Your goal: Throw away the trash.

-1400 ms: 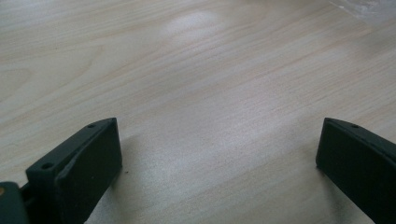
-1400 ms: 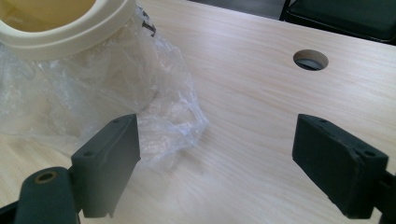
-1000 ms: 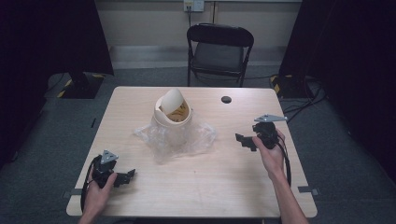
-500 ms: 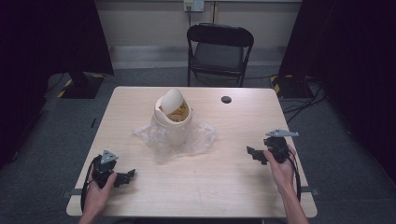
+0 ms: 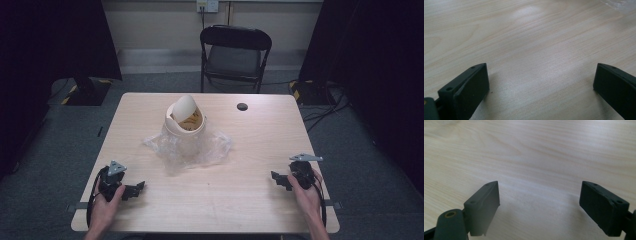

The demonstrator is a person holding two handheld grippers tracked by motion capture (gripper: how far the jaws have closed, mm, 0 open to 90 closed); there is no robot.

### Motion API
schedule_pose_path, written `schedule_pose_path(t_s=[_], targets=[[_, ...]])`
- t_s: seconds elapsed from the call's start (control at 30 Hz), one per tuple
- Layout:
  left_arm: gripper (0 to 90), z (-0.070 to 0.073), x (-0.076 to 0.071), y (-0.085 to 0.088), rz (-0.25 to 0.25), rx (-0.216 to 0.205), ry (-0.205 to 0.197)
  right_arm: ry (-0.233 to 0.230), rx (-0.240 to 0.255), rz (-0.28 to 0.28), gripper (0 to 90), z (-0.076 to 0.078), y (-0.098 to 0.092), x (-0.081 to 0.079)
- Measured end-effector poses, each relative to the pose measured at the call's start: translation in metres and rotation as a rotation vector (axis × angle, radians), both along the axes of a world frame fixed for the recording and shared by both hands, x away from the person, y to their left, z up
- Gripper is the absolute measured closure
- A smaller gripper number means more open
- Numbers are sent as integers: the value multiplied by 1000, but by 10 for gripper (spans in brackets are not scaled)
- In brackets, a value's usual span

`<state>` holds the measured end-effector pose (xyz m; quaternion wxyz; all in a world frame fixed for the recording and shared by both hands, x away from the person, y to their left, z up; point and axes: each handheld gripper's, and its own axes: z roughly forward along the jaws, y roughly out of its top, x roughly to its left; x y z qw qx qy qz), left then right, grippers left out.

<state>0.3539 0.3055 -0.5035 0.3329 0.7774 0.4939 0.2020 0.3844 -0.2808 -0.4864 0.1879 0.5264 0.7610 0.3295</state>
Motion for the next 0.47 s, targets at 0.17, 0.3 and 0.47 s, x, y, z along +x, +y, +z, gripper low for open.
schedule_pose_path(t_s=[0.17,0.3,0.47], targets=[[0,0,0,0,0,1,1,-27,-40,-27,153,-8,-3,-5],[0,0,0,0,1,-1,0,-74,-51,-37,132,-13,-2,-6],[0,0,0,0,1,-1,0,-73,-51,-36,131,-13,-2,-6]])
